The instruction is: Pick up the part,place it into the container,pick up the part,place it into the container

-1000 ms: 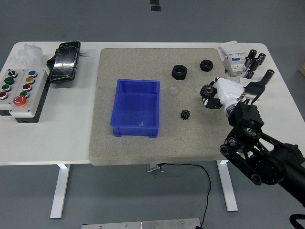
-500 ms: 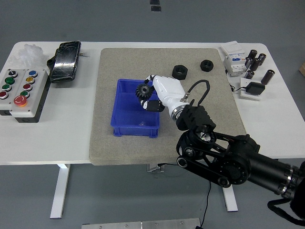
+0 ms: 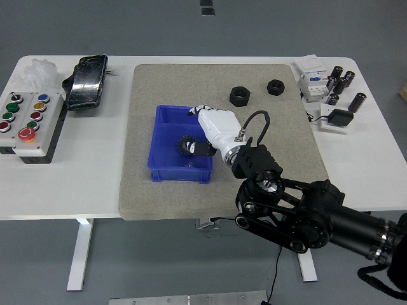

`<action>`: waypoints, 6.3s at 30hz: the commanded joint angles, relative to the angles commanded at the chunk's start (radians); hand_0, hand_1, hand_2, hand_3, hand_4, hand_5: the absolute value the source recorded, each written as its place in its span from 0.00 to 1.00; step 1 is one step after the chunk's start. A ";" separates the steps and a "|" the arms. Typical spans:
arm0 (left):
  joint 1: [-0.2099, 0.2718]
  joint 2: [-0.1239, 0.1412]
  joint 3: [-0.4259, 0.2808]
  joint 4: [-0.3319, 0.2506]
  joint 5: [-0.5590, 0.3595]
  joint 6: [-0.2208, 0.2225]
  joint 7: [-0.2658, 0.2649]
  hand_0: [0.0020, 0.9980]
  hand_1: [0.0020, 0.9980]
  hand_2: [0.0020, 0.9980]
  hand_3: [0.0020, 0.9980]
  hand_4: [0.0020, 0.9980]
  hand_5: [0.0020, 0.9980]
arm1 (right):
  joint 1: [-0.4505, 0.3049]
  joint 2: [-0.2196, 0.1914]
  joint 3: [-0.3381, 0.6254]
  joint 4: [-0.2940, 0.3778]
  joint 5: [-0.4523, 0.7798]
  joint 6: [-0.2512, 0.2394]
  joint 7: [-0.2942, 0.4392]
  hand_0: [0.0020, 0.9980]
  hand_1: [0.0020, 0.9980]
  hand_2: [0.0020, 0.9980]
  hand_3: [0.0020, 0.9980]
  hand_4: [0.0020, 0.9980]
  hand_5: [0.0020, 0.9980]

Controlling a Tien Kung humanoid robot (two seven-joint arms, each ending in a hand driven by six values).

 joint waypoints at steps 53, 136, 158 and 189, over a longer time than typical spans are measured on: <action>0.003 -0.010 0.002 0.000 -0.002 0.000 -0.011 0.62 0.53 0.54 0.61 0.56 0.38 | -0.148 -0.089 0.155 -0.096 0.045 0.146 0.000 0.41 0.53 0.33 0.55 0.43 0.08; 0.021 -0.015 -0.012 0.000 0.003 0.003 -0.015 0.62 0.53 0.54 0.61 0.58 0.39 | -0.658 -0.056 0.882 0.057 1.180 -0.118 1.202 0.87 0.77 0.76 0.72 1.00 1.00; 0.029 0.012 -0.039 0.000 0.046 -0.002 -0.007 0.62 0.53 0.54 0.61 0.59 0.39 | -0.693 -0.041 0.705 0.157 1.286 -0.126 1.291 0.82 0.75 0.75 0.71 1.00 1.00; 0.048 0.000 -0.034 0.000 0.020 0.004 -0.014 0.62 0.53 0.54 0.61 0.59 0.39 | -0.656 -0.052 0.739 0.132 1.230 -0.183 1.273 0.80 0.74 0.74 0.69 1.00 1.00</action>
